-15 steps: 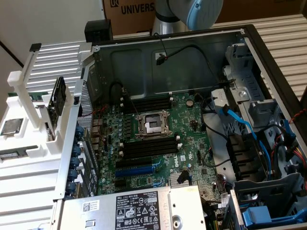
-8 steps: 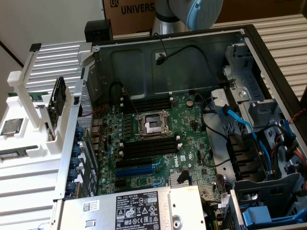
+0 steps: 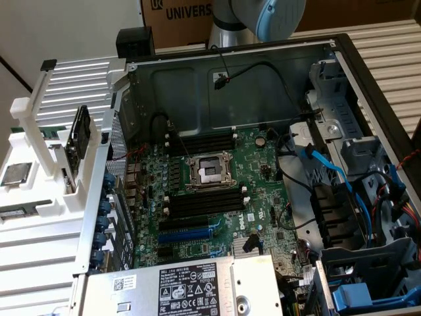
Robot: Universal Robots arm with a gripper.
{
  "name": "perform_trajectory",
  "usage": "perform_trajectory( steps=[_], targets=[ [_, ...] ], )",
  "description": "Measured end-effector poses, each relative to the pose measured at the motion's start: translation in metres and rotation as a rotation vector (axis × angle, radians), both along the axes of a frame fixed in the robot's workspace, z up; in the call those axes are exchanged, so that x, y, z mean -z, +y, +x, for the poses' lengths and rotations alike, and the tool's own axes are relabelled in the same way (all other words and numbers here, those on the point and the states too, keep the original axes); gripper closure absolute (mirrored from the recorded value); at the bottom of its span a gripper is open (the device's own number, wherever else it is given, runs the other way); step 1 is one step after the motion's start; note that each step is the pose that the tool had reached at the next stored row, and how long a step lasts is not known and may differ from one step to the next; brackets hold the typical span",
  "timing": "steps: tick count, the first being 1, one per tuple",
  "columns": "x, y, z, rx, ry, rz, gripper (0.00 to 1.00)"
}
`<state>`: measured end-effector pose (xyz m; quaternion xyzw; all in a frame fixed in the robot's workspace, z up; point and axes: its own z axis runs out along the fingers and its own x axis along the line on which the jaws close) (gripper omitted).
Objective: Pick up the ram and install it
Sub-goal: 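Pick up the ram and move it above insertion slot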
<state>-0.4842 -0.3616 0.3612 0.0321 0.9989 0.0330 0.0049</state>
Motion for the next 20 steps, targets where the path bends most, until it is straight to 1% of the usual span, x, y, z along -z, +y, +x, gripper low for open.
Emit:
perform_trajectory(
  steps=[3, 4, 5, 6, 17, 18, 20],
  targets=[
    [0.0000, 0.0000, -0.0002, 0.000, -0.0001, -0.0001, 0.90],
    [0.0000, 0.0011, -0.0012, 0.000, -0.0020, -0.0013, 0.90],
    [0.0000, 0.0021, -0.0014, -0.003, -0.0043, -0.0042, 0.90],
    [0.0000, 0.0022, -0.0014, -0.016, -0.0045, -0.0045, 0.90],
    [0.0001, 0.0023, -0.0014, -0.215, -0.0053, -0.0040, 0.90],
    [0.0003, 0.0023, -0.0014, -0.252, -0.0054, -0.0039, 0.90],
    [0.0006, 0.0023, -0.0014, -0.289, -0.0055, -0.0038, 0.90]
  ],
)
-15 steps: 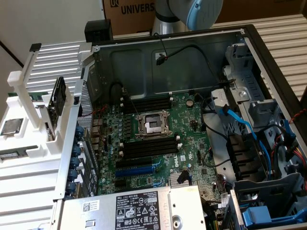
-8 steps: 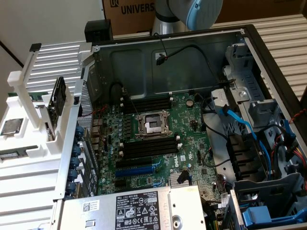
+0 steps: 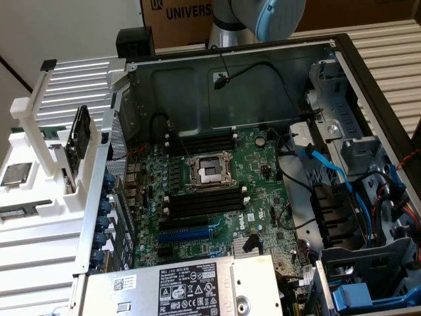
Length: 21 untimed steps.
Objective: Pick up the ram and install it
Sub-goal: 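Pick up the ram and move it above insertion slot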
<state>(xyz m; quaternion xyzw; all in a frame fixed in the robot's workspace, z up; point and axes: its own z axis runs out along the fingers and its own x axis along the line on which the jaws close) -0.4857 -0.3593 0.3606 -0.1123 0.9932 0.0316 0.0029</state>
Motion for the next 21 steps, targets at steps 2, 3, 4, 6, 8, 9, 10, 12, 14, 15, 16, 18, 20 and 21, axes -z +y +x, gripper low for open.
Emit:
perform_trajectory(
  steps=[2, 3, 4, 6, 8, 9, 10, 12, 14, 15, 16, 18, 20, 21],
  targets=[
    [0.0009, 0.0000, 0.0000, -0.090, 0.0000, 0.0000, 0.90],
    [0.0011, 0.0000, 0.0000, -0.108, 0.0000, 0.0000, 0.90],
    [0.0025, 0.0000, 0.0000, -0.164, 0.0001, -0.0002, 0.90],
    [0.0051, -0.0001, 0.0001, -0.218, -0.0019, -0.0013, 0.90],
    [0.0076, 0.0000, 0.0001, -0.293, -0.0043, -0.0025, 0.90],
    [0.0080, 0.0000, 0.0000, -0.330, -0.0060, -0.0027, 0.90],
    [0.0081, -0.0001, 0.0000, -0.348, -0.0072, -0.0029, 0.90],
    [0.0085, 0.0000, 0.0000, -0.384, -0.0110, -0.0033, 0.90],
    [0.0088, 0.0000, 0.0000, -0.419, -0.0181, -0.0044, 0.90],
    [0.0090, 0.0000, 0.0000, -0.453, -0.0297, -0.0066, 0.90],
    [0.0092, 0.0000, 0.0000, -0.500, -0.0745, -0.0163, 0.90],
    [0.0093, -0.0001, 0.0001, -0.516, -0.0902, -0.0197, 0.90],
    [0.0094, 0.0000, 0.0000, -0.531, -0.0990, -0.0213, 0.90],
    [0.0094, 0.0000, -0.0001, -0.551, -0.1011, -0.0209, 0.90]
  ],
)
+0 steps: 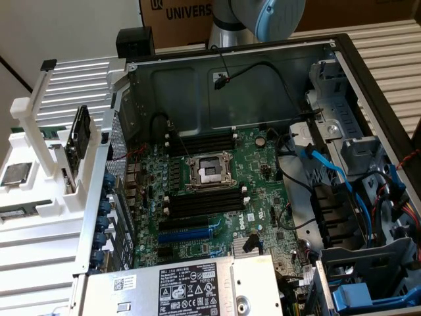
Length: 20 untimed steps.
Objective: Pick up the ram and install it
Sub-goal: 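Pick up the ram and move it above insertion slot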
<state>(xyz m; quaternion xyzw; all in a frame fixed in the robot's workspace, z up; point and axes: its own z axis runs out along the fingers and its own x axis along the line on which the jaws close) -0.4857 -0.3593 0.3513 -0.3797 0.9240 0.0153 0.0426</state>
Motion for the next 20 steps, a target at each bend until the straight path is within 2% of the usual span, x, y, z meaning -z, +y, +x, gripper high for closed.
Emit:
perform_trajectory(
  steps=[3, 6, 10, 12, 20],
  targets=[
    [0.0001, 0.0000, -0.0001, -0.054, -0.0001, 0.0001, 0.90],
    [0.0004, -0.0001, -0.0001, -0.145, -0.0002, 0.0001, 0.90],
    [0.0007, 0.0000, 0.0000, -0.218, -0.0010, -0.0001, 0.90],
    [0.0013, 0.0000, -0.0001, -0.292, -0.0025, -0.0001, 0.90],
    [0.0014, 0.0000, -0.0001, -0.437, -0.0026, 0.0001, 0.90]
  ],
)
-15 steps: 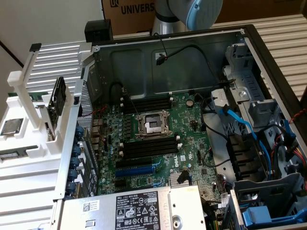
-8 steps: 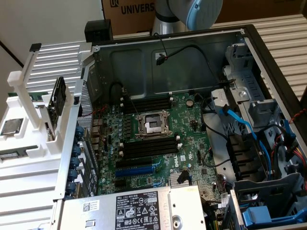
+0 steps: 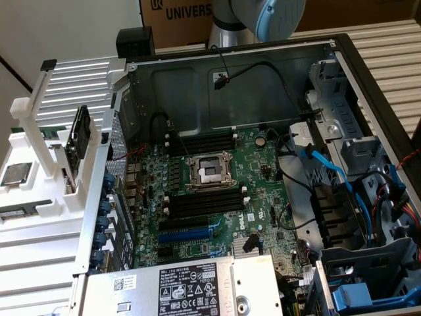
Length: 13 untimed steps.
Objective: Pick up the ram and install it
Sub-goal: 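Pick up the ram and move it above insertion slot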
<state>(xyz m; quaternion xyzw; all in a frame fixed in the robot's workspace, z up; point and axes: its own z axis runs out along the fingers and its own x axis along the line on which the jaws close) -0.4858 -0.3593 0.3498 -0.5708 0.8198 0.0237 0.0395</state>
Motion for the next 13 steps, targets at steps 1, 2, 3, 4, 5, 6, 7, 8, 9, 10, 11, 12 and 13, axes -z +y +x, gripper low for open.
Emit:
perform_trajectory(
  steps=[1, 2, 3, 4, 5, 6, 7, 8, 9, 10, 11, 12, 13],
  targets=[
    [0.0000, 0.0000, 0.0000, -0.018, 0.0000, 0.0000, 0.90],
    [0.0000, 0.0000, 0.0000, -0.051, 0.0000, 0.0000, 0.90],
    [0.0000, 0.0000, 0.0000, -0.068, 0.0001, 0.0000, 0.90],
    [0.0000, 0.0000, 0.0000, -0.083, 0.0000, 0.0000, 0.90],
    [0.0000, 0.0000, 0.0000, -0.098, 0.0000, 0.0000, 0.90],
    [0.0000, 0.0000, 0.0000, -0.111, 0.0000, 0.0000, 0.90],
    [0.0000, 0.0000, -0.0002, -0.122, 0.0001, 0.0000, 0.90],
    [-0.0001, -0.0001, -0.0006, -0.130, 0.0001, -0.0001, 0.90],
    [-0.0001, -0.0001, -0.0005, -0.132, 0.0001, -0.0001, 0.90],
    [-0.0001, -0.0001, -0.0006, -0.132, 0.0001, 0.0000, 0.90],
    [0.0000, 0.0000, -0.0008, -0.132, 0.0000, 0.0000, 0.90],
    [0.0002, 0.0000, -0.0014, -0.132, -0.0001, 0.0000, 0.90],
    [0.0007, 0.0000, -0.0028, -0.132, 0.0000, -0.0004, 0.90]
  ],
)
